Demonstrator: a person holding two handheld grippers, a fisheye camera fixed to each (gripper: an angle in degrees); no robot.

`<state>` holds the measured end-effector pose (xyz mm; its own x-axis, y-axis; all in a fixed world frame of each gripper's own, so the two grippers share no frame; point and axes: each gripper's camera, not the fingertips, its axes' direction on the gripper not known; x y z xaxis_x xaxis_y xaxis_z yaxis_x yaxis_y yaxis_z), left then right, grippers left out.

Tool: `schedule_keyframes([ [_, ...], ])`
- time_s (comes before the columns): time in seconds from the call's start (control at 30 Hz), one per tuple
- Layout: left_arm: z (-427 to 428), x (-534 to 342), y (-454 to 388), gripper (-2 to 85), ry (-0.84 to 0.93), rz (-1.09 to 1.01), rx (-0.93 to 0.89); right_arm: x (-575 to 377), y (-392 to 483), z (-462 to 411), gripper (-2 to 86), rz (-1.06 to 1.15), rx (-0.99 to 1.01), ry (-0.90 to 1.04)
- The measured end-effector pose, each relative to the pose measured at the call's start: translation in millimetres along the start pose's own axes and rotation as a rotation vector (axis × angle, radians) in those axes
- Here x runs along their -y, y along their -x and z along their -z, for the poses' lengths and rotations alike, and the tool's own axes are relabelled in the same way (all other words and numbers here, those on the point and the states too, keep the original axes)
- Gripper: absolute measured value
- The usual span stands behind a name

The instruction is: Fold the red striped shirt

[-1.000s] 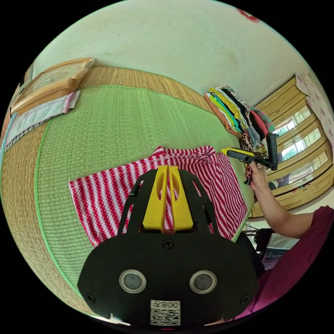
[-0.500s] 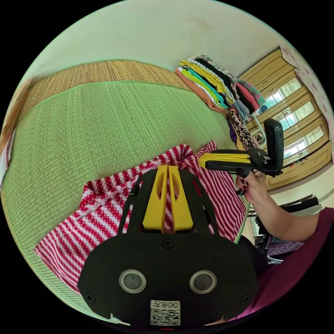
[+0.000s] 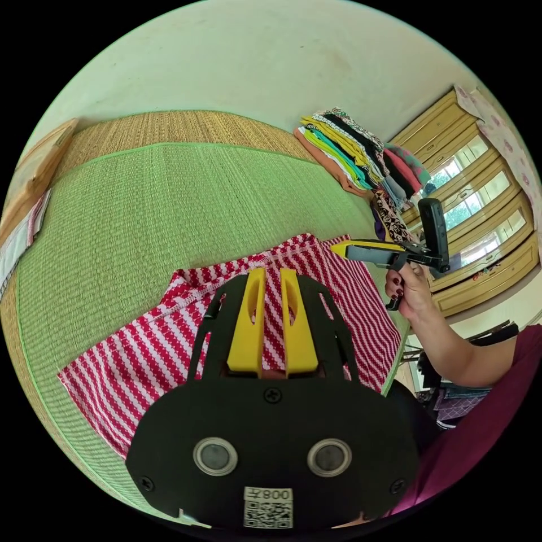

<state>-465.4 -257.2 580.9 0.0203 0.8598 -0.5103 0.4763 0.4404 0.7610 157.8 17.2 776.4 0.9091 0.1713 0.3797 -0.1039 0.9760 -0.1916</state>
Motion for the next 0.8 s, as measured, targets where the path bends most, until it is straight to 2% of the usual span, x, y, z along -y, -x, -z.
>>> schedule_keyframes([
  [0.13, -17.2, 4.3, -20.2, 3.3, 0.099, -0.080, 0.151, -12.4, -8.5, 2.1, 0.0, -0.025, 0.045, -0.012],
  [0.23, -17.8, 6.1, -35.3, 1.7, 0.105, -0.124, 0.204, -21.3, -15.1, -0.4, 0.0, -0.043, 0.043, -0.003],
  [0.57, 13.7, 13.6, -60.8, 0.6, 0.023, -0.096, 0.201, -37.2, -27.0, -3.7, 0.0, -0.071, 0.078, -0.004],
  [0.8, 8.0, 30.9, -64.8, 1.3, 0.063, -0.082, 0.234, -16.3, -3.0, -8.5, 0.0, 0.017, 0.056, -0.014],
])
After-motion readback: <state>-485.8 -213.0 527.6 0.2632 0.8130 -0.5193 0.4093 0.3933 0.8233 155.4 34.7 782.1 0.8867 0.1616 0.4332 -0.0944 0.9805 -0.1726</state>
